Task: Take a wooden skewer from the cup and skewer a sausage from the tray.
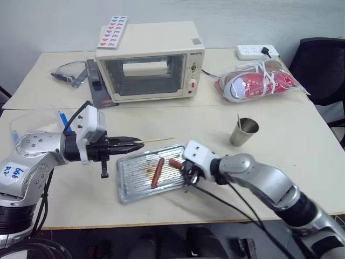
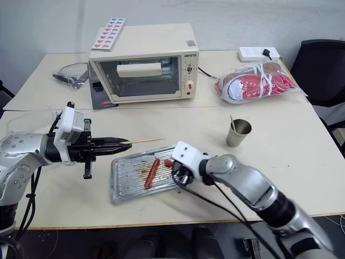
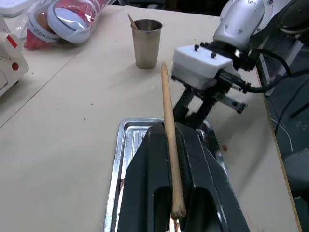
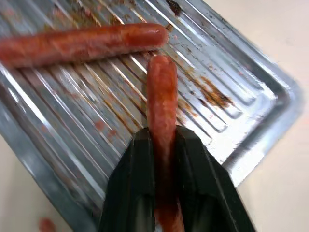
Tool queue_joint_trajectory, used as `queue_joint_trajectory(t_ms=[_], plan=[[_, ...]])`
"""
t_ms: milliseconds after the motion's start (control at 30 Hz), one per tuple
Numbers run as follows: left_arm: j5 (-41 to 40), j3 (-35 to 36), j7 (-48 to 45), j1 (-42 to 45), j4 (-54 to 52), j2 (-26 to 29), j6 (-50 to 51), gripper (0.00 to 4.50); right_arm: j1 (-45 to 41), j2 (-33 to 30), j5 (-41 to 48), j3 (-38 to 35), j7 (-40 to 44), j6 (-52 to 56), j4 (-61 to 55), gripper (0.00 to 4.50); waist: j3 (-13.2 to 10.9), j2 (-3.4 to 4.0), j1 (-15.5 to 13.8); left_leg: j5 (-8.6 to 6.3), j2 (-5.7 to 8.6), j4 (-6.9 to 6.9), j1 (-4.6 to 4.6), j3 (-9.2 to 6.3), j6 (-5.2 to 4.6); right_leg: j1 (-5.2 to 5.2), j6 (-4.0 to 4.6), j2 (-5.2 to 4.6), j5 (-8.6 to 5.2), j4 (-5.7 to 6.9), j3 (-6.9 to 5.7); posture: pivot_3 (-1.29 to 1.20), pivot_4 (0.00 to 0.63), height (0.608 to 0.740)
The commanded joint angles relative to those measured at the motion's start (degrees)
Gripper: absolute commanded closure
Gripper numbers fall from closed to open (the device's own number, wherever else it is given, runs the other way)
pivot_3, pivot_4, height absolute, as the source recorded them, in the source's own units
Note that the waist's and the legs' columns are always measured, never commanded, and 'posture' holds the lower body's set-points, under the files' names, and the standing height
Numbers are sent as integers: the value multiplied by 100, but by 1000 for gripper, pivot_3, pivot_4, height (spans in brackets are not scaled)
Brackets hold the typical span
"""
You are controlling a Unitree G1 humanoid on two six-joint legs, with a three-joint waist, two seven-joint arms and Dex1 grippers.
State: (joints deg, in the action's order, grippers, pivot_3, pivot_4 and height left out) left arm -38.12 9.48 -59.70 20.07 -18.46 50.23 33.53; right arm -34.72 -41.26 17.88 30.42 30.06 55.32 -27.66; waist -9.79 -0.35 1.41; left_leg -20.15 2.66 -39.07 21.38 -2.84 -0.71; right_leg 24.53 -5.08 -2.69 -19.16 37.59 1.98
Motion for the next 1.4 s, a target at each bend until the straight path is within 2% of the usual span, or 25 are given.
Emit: queue_joint_trajectory(t_ms=[33,233,433,733,1400], plan=[[5,-15,-162,249,235,13,-82,4500,-78,-491,-140,-329,770,-732,-281,4114,-1,-1,3,0,-1,0,0,0,0,0,0,1,0,0,-1,0,150,740],[82,-180,-512,461,624,61,-123,4500,-195,-1205,-349,-1015,1657,-1833,-308,4114,-3,-1,21,0,-2,6,5,2,0,6,0,2,0,-2,1,0,150,740],[181,-432,-775,699,778,27,-184,4500,-206,-1485,-348,-1584,2232,-2273,-414,4114,-4,-2,1,0,-3,2,7,0,0,5,0,3,0,-2,0,0,150,740],[325,-479,-830,871,950,-62,-326,4500,-131,-1390,-531,-1804,2429,-2610,-524,4114,-4,-3,1,0,-3,0,7,1,0,7,0,3,0,3,0,0,150,740],[461,-641,-889,988,813,-240,-470,4500,-205,-1087,-642,-1819,2336,-2423,-682,4114,-4,-3,-1,0,-3,-4,8,1,0,7,0,2,0,6,0,0,150,740]])
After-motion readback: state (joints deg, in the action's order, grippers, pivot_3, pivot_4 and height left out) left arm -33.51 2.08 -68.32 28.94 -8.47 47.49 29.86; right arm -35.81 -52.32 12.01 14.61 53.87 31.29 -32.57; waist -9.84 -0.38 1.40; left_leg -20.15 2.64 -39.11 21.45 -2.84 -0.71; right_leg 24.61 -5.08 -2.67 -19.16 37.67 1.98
